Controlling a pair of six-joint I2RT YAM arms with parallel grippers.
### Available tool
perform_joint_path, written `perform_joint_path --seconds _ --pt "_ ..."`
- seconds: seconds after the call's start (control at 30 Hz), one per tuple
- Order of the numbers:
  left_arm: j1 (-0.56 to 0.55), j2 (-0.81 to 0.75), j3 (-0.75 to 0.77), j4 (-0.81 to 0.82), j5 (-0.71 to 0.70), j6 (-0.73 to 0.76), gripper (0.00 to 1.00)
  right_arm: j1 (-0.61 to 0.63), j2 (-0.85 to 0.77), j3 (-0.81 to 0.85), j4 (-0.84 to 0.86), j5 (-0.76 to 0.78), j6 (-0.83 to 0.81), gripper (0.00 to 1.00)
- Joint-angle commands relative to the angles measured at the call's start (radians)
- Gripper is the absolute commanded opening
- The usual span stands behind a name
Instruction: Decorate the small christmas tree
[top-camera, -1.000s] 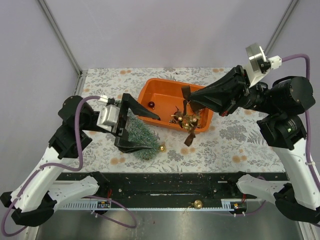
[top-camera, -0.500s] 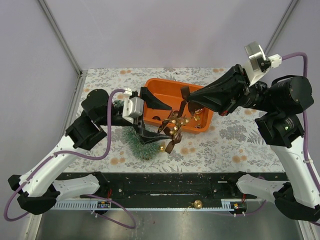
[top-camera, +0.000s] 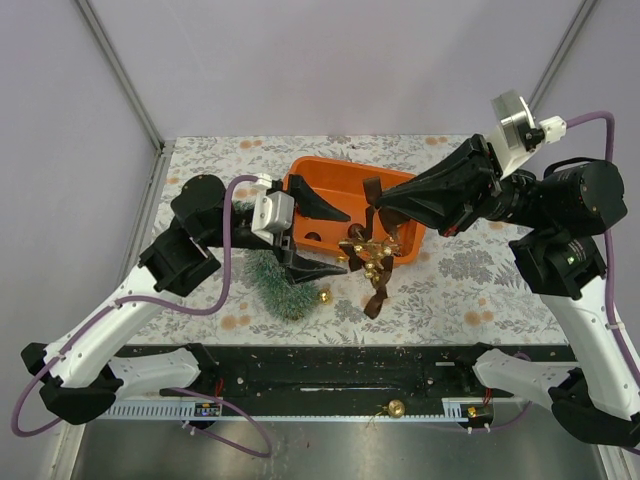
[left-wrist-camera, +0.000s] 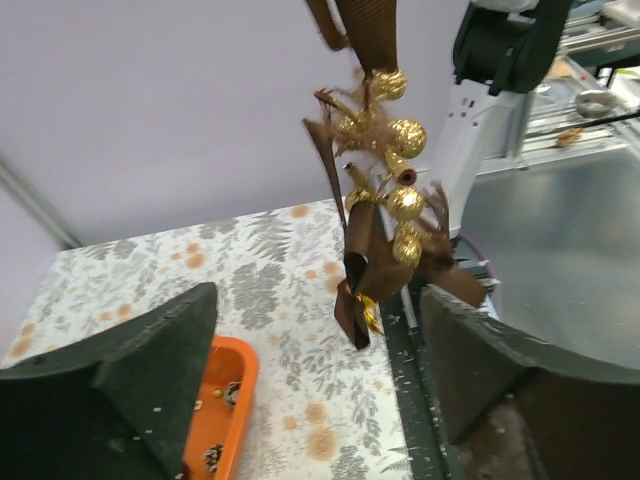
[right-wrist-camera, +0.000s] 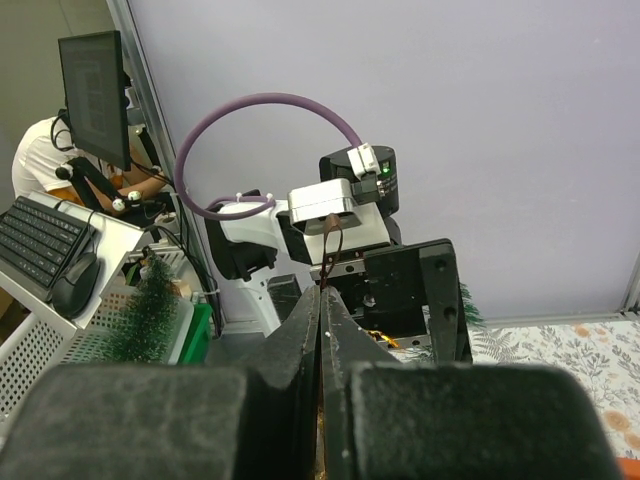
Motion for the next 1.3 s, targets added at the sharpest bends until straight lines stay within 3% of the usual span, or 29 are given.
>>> perform_joint_path --seconds 0.0,0.1,0.17,0.23,0.37,0.4,0.67,0.93,1.27 --pt "-0.018 0.000 0.048 0.015 0.088 -0.005 0.92 0.005 -0.013 -0.005 0.037 -0.006 0.005 0.00" --pt "-0.021 -0.010 0.033 -0.005 0.085 0.024 0.93 0.005 -0.011 -0.005 0.035 -0.004 0.003 0.00" --pt "-0.019 -0.009 0.028 0.003 0.051 0.030 0.84 0.005 -0.008 -0.008 0.040 -0.009 0.008 0.00" --pt "-0.018 -0.009 0.031 0.020 0.015 0.033 0.69 0.005 -0.008 -0.014 0.048 -0.009 0.014 0.00" --pt "-0.018 -0.001 0.039 0.060 -0.024 0.024 0.29 0.003 -0.014 -0.028 0.060 -0.014 0.022 0.00" --pt "-0.019 -0.003 0.039 0.063 -0.038 0.026 0.24 0.005 -0.016 -0.029 0.057 -0.009 0.022 0.00" --pt "-0.002 -0.026 0.041 0.063 -0.078 0.035 0.19 0.005 -0.034 -0.048 0.037 0.008 -0.004 0.00" --pt "0.019 -0.004 0.237 -0.018 -0.142 0.197 0.06 0.005 -0.088 -0.156 0.002 0.094 -0.054 0.07" --pt "0.010 0.007 0.370 -0.055 -0.171 0.345 0.00 0.005 -0.134 -0.275 0.025 0.127 -0.021 0.08"
